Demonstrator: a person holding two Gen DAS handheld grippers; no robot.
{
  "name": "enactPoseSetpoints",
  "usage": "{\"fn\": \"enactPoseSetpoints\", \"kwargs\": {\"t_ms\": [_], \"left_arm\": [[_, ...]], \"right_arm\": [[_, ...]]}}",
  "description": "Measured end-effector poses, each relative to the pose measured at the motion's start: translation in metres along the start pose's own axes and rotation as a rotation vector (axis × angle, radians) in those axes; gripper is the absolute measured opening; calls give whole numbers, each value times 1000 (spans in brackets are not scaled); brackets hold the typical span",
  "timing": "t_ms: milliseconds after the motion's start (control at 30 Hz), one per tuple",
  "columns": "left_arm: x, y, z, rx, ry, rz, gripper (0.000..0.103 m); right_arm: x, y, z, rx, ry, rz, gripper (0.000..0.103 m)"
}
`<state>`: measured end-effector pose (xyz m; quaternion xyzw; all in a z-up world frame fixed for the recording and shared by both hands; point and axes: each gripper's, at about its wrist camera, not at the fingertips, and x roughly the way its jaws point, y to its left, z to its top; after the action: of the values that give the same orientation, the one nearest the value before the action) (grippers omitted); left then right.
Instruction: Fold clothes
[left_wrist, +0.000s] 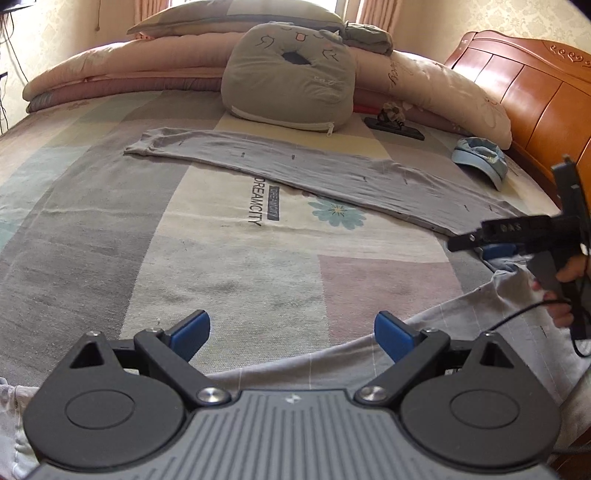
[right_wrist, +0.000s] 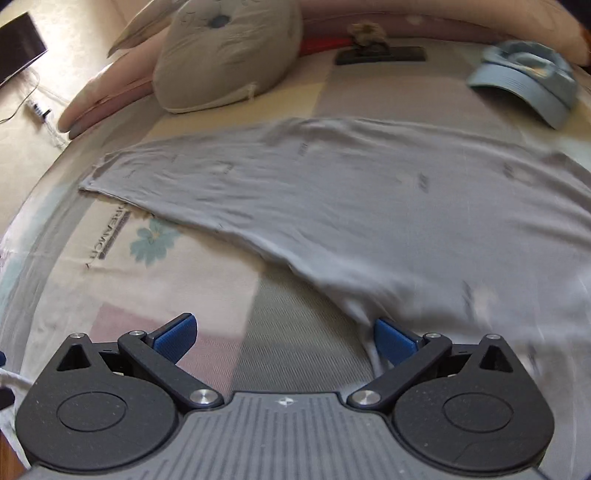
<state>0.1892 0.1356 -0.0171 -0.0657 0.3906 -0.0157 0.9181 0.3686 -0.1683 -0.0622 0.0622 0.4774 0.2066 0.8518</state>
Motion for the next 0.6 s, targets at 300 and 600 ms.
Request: {"fn": "enactPoseSetpoints", "kwargs": {"t_ms": [300, 600], "left_arm": [[4, 24, 18, -30, -7, -31, 96], [10, 48, 31, -45, -9, -45, 96]], "right_arm": [[-13, 1, 44, -40, -14, 38, 103], [-22, -1, 30, -305, 78, -382, 103]]}}
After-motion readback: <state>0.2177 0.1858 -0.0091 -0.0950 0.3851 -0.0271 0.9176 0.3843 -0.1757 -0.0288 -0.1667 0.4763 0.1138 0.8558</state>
